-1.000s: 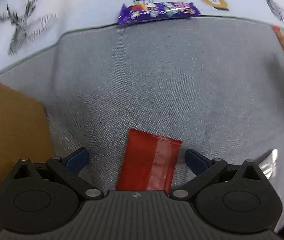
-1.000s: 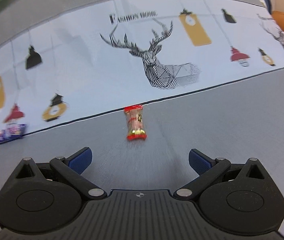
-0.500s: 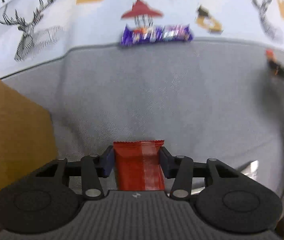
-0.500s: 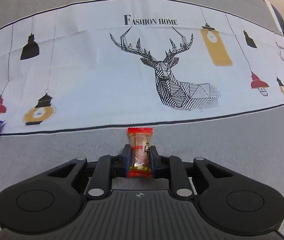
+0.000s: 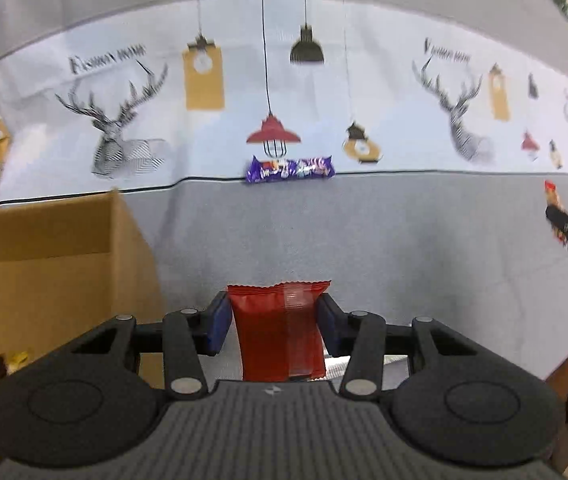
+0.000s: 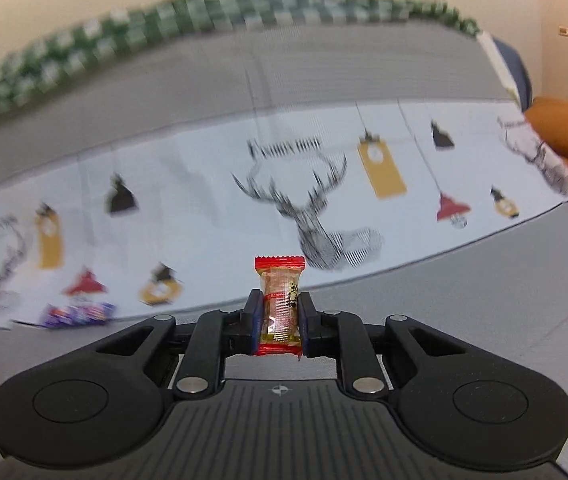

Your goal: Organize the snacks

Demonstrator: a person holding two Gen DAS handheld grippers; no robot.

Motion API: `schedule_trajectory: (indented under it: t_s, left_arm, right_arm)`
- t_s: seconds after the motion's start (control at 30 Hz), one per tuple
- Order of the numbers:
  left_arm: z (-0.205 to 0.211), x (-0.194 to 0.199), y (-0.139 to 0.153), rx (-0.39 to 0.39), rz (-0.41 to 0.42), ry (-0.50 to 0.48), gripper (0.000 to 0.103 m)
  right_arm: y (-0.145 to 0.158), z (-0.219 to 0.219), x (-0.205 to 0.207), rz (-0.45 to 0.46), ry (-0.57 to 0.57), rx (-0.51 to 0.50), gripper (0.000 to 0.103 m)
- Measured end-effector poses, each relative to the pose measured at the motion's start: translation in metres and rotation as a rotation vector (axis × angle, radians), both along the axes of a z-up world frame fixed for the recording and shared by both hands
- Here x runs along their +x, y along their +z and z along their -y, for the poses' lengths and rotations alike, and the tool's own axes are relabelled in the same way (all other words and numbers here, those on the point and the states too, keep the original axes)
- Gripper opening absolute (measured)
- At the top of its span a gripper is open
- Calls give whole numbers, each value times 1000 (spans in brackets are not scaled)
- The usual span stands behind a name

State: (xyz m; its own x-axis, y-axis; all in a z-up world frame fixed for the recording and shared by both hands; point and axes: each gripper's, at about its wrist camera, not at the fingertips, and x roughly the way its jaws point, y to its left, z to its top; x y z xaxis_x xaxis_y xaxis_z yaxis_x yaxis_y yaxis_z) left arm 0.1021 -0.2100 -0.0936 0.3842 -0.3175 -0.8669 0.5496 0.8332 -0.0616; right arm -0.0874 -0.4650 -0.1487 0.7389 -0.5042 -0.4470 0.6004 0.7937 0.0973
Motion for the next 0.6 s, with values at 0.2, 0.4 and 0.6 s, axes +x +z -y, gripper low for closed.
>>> schedule_trajectory:
  t_s: [0.2,0.4,0.6]
  left_arm:
    - [-58,-51,50,-70,25,12,51]
    - [-123,-109,84,-91,52,-16,51]
    - [-180,-153,85,-79,26,2,51]
  right_arm:
    - [51,-90,-48,87,89,-27,19]
    - [85,-188,-100,161,215,50,19]
    - [95,-273,-141,141,360,109,19]
